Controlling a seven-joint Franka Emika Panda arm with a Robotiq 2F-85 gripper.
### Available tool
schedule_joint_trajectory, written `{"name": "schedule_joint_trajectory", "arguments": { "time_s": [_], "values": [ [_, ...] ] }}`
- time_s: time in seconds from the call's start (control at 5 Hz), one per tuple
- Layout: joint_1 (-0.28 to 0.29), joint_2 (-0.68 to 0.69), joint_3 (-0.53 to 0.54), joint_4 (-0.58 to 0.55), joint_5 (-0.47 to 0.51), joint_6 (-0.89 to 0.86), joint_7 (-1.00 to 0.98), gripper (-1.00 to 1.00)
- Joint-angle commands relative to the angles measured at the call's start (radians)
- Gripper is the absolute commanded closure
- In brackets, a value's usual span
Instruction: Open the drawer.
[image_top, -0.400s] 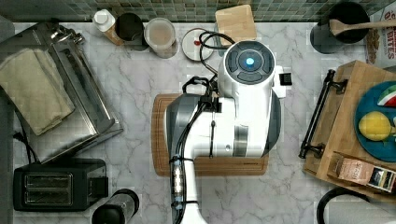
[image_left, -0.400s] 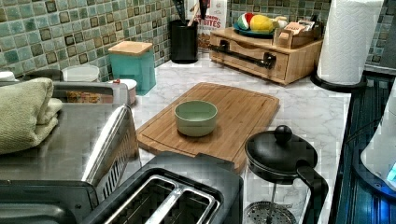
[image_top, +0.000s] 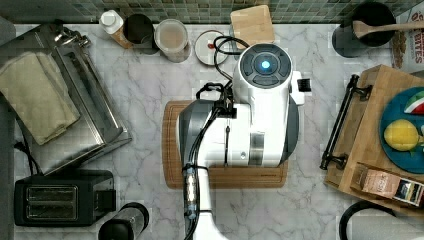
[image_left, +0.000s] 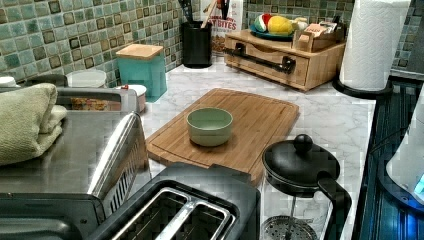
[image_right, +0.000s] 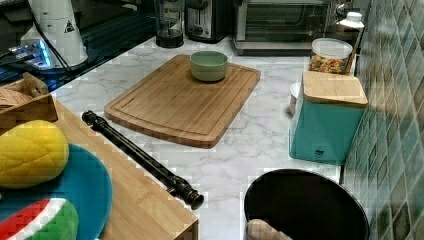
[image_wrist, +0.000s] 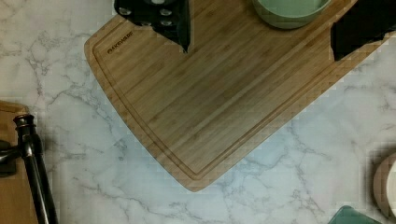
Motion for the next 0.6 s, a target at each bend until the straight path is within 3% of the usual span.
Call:
{"name": "schedule_joint_trajectory", "arguments": {
  "time_s": [0.2, 0.6],
  "values": [
    [-0.078, 0.060, -0.061, 0.116, -0.056, -0.068, -0.252, -1.00],
    [-0.156, 0.153, -0.103, 0.208, -0.107, -0.004, -0.385, -1.00]
  ]
}}
